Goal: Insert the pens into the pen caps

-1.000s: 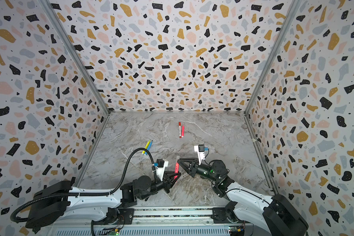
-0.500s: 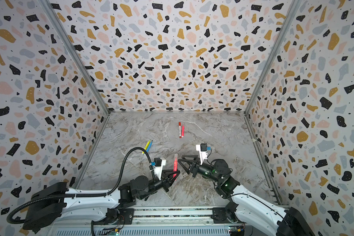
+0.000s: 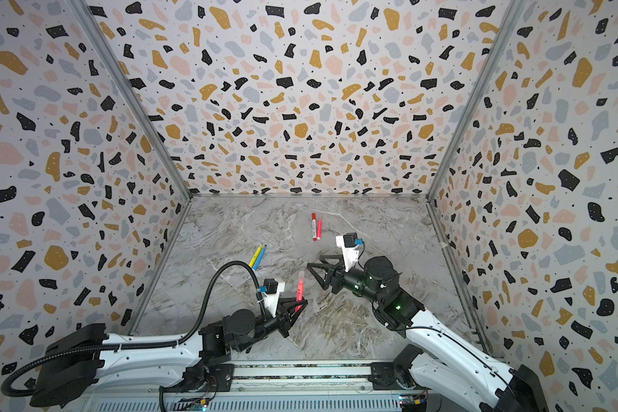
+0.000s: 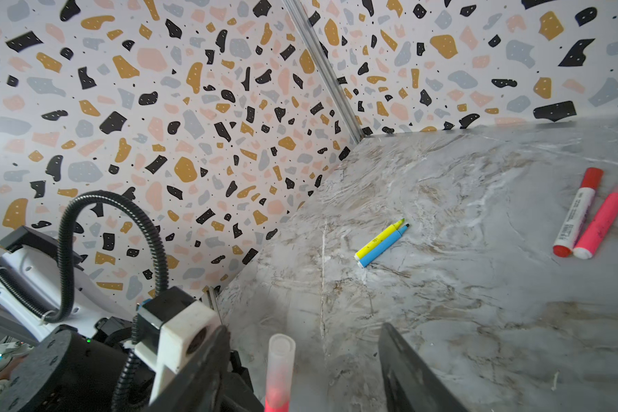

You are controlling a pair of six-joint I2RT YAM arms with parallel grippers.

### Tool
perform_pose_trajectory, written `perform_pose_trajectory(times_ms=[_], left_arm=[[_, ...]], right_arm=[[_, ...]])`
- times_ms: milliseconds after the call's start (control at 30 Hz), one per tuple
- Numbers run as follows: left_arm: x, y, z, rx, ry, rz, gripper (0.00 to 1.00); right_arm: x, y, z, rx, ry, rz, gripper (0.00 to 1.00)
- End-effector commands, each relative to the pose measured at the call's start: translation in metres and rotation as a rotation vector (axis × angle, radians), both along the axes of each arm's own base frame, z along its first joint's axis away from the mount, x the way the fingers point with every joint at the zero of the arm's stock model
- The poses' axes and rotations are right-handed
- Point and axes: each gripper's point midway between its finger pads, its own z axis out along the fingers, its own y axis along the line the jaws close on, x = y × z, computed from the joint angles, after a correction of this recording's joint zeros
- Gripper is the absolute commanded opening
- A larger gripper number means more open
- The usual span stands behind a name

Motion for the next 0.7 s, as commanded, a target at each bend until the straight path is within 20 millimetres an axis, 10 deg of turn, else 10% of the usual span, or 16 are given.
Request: perform_pose_trajectory(times_ms=[0,667], left_arm=[[0.002,0.006,0.006,-0.018,-0.028,0.025,0.00],[0.000,0.016,-0.008,0.008,-0.020,0.035,0.00]], right_arm=[[0.004,0.000,0.014,-0.028,-0.032,-0.003,0.68],[0.035,0.034,0.016,-0.114,0.036,0.059,0.70]])
